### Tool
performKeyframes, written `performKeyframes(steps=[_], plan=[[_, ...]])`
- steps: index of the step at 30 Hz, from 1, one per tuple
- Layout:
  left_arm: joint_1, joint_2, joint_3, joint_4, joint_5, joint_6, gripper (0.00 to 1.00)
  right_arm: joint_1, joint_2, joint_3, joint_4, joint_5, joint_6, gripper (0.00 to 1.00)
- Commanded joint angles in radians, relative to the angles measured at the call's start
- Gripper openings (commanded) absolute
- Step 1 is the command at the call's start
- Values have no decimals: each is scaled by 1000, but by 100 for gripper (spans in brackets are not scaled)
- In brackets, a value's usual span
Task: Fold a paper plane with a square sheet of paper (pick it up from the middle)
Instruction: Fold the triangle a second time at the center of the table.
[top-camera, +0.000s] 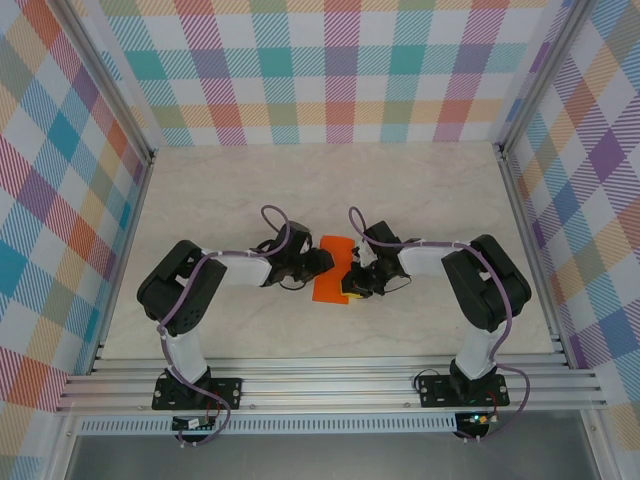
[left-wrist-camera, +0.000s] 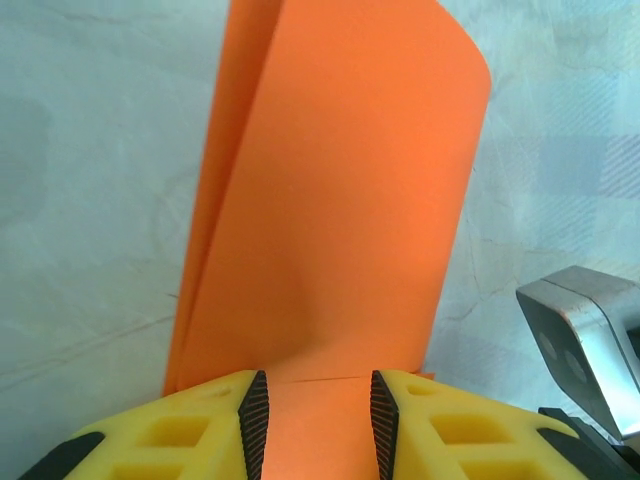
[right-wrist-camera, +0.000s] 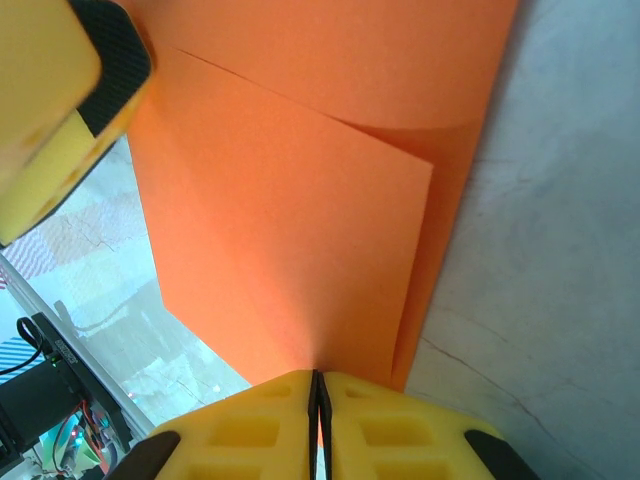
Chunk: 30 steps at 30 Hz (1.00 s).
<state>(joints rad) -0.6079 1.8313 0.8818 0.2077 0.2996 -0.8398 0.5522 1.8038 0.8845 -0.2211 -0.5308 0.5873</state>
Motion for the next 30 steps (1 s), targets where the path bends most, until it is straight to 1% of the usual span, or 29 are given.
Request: performKeyframes(steps=[1, 5, 9, 14, 17, 20, 22, 24, 27, 30], plan=[[56, 22, -1, -120, -117, 71, 36, 2, 48, -37, -82, 82, -15, 13], [69, 6, 0, -113, -106, 73, 37, 2, 51, -30, -76, 74, -15, 13], [81, -42, 18, -172, -141, 103, 38, 2, 56, -22, -75, 67, -11, 13], [100, -70, 41, -210, -136, 130, 38, 2, 57, -18, -76, 65, -14, 13], [96, -106, 37, -186, -68, 130, 39, 2, 55, -15, -76, 65, -12, 13], [66, -139, 33, -154, 1, 128, 38, 2, 52, -10, -76, 67, -13, 13], [39, -135, 43, -129, 60, 122, 35, 2, 52, -10, -75, 71, -12, 13], [14, -111, 55, -112, 105, 111, 30, 3, 52, -9, -72, 66, -11, 13], [0, -71, 62, -101, 124, 97, 24, 2, 52, -4, -72, 68, -10, 13], [0, -28, 67, -90, 153, 93, 20, 2, 55, 5, -76, 69, -11, 13]])
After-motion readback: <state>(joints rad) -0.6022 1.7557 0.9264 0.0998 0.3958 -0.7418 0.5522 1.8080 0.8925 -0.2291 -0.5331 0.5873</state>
